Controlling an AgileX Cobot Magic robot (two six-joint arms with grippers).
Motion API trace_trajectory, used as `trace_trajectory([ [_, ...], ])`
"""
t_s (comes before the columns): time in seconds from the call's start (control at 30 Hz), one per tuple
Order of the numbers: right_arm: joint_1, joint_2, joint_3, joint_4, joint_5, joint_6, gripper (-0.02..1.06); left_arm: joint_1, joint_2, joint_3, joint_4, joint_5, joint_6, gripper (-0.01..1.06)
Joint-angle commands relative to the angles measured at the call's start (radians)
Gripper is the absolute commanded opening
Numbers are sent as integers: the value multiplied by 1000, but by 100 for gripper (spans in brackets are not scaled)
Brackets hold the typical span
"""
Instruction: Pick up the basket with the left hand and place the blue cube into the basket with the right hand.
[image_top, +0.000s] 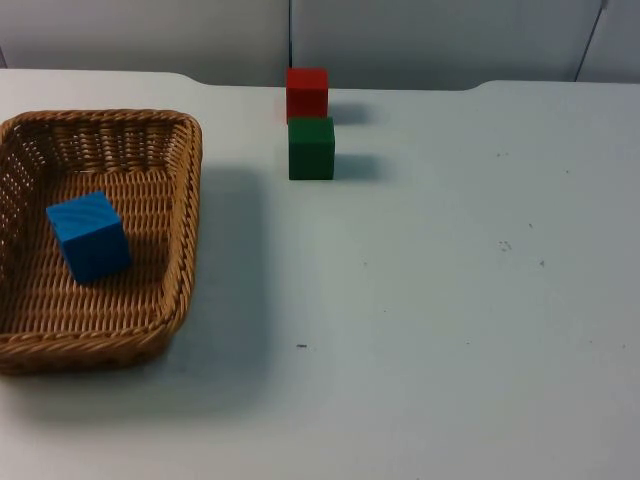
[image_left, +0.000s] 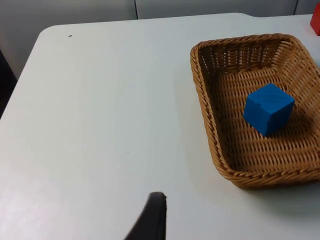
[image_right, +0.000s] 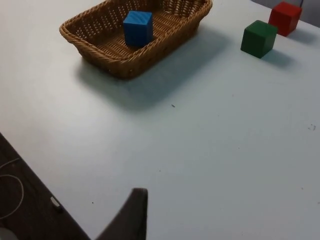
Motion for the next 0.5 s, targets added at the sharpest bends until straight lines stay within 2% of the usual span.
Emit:
trace_trajectory([
  [0.0,1,-4,6,-5,-15,-2,103,-7,-4,2,-6,-2,0,85],
  [0.23,1,-4,6,-5,-15,0,103,-7,-4,2,-6,-2,0,87],
  [0.33,1,-4,6,2,-15,0,103,-7,-4,2,-6,-2,0,97],
  [0.37,1,-4,6,2,-15,0,103,-7,-4,2,-6,-2,0,97],
  [0.4,1,-4,6,2,-15,0,103,-7,-4,2,-6,-2,0,102],
  [0.47,1,-4,6,2,-15,0,105,-7,-4,2,-6,-2,0,105],
])
